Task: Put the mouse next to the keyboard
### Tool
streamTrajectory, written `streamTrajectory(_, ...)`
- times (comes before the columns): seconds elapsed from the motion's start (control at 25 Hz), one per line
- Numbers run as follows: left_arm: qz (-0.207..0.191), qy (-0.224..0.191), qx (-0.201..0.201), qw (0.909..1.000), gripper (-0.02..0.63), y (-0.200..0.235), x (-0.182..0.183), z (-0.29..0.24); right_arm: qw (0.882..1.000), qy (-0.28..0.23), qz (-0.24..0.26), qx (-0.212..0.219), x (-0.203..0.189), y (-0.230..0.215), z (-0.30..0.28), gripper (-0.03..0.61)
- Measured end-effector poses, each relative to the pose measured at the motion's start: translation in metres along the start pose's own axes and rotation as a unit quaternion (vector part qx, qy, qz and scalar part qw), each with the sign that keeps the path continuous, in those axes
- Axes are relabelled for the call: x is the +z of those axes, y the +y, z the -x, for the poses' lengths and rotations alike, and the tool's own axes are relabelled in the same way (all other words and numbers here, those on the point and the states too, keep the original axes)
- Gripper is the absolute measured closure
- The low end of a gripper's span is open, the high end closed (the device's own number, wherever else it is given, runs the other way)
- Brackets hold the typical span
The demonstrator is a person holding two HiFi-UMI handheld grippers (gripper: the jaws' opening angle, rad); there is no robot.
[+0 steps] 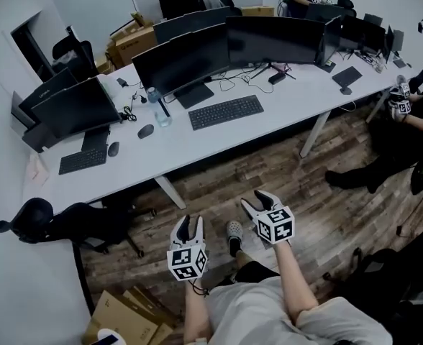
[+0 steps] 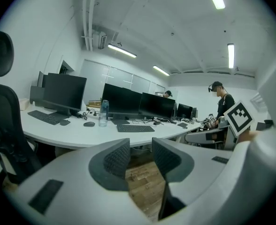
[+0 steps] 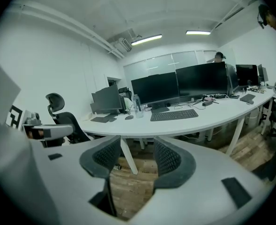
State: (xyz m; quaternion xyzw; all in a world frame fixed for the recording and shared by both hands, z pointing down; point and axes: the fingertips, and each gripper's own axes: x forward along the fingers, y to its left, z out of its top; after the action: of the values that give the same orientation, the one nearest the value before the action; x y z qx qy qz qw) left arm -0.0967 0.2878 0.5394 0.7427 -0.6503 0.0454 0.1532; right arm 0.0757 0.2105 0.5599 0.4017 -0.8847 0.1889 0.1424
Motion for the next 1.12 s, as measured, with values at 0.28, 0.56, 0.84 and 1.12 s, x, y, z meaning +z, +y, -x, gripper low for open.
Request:
streamTrajectory(0.28, 0.005, 0.014, 0.006, 0.9999, 0.46, 0.033, 0.019, -0.065, 1.0, 0.015, 0.009, 0.005, 0.032, -0.022, -0.059, 0.342)
streamTrajectory(0.56, 0.001, 0.008, 0.003, 1.0, 0.468, 0.051, 0.065, -0.135, 1.0, -0.005, 0.005, 0.018, 0.096, -0.05, -0.12, 0.342)
streamTrajectory(0.84, 0.0, 0.009, 0.013, 0.9999, 0.479, 0.076, 0.096, -0.204, 1.0, -0.008, 0.005, 0.03, 0.139, -0.08, -0.187, 0.342)
streamTrajectory(1.12, 0.013, 0.002, 0.022, 0.9997, 0.479, 0.095, 0.108, -0.254, 1.0, -0.029, -0.002, 0.009, 0.165, -0.114, -0.231, 0.328)
